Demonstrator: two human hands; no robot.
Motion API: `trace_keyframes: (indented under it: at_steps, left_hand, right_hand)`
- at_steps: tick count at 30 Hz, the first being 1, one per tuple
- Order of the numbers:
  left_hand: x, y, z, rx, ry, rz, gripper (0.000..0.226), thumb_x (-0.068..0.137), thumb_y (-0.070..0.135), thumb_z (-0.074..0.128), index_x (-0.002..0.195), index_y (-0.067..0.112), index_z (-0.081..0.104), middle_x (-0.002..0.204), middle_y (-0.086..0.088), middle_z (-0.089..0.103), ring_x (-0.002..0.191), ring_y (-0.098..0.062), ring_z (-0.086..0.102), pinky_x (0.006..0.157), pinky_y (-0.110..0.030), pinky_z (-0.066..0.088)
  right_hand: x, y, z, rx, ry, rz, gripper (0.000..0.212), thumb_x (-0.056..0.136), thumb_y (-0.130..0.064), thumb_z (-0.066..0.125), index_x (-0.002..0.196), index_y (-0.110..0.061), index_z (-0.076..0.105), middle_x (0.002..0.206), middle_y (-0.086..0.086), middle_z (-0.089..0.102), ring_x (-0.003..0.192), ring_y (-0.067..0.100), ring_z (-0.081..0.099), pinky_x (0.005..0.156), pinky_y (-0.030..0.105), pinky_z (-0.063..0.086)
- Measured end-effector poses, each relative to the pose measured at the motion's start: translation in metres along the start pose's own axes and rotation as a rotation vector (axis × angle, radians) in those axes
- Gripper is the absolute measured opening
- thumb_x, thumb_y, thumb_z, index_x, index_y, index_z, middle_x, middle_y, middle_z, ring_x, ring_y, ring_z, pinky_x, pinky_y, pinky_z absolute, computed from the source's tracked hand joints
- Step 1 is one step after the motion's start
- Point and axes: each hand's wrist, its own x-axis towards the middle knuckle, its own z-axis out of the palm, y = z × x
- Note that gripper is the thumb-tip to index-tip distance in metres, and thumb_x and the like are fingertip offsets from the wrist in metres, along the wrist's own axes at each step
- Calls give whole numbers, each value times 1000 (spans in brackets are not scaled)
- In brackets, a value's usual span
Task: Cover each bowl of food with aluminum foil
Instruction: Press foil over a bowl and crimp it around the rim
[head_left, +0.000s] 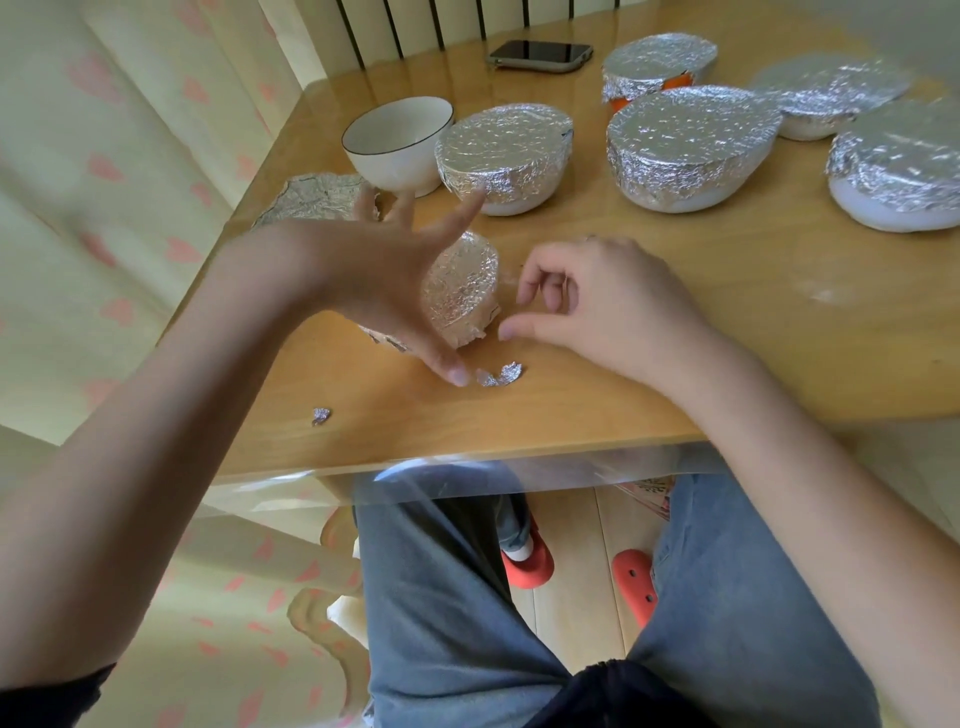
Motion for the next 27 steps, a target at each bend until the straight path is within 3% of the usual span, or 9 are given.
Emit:
trace_keyframes:
  at_steps: [3,5,8,15,20,27]
  left_hand:
    - [3,-11,-2,29,27,129,144,46,62,85,137,62,-27,156,8,-35,141,-23,-36,116,-57,0]
    - [10,-15,4,40,10,223,137,51,61,84,140,62,-19,158,15,-26,145,-19,-29,118,-56,-1]
    - [16,-18,10,-62,25,286,129,52,55,87,144,62,-4,160,19,-3,150,-14,-3,120,-48,15]
    - [16,-17,9,-67,49,289,125,52,50,89,146,58,7,154,21,10,144,-13,9,114,-42,22]
    - [17,-19,11,-107,72,297,122,53,50,90,145,59,11,151,23,14,143,-10,12,115,-42,26]
    - [16,-18,12,-120,89,302,118,59,43,88,146,59,9,151,22,16,142,-10,11,113,-38,25]
  right_hand:
    - [-11,-18,10,-174,-4,5,42,67,-69,66,83,-32,58,75,-14,48,75,6,46,64,28,33]
    - [-11,-25,18,-223,9,11,45,68,-72,63,85,-30,58,79,-14,48,82,9,48,65,28,30]
    - [-4,-27,22,-233,56,7,42,72,-68,63,81,-27,60,82,-11,54,89,12,55,63,27,29]
    - [17,-17,12,-248,-3,45,54,54,-76,68,70,-25,59,77,-10,62,77,13,52,65,27,31]
    - [38,-6,9,-82,-164,79,60,41,-70,78,65,-16,64,60,-8,59,59,7,50,52,27,32]
    - [29,2,15,-49,-154,37,55,53,-68,75,73,-19,58,66,-10,57,64,8,51,57,28,36]
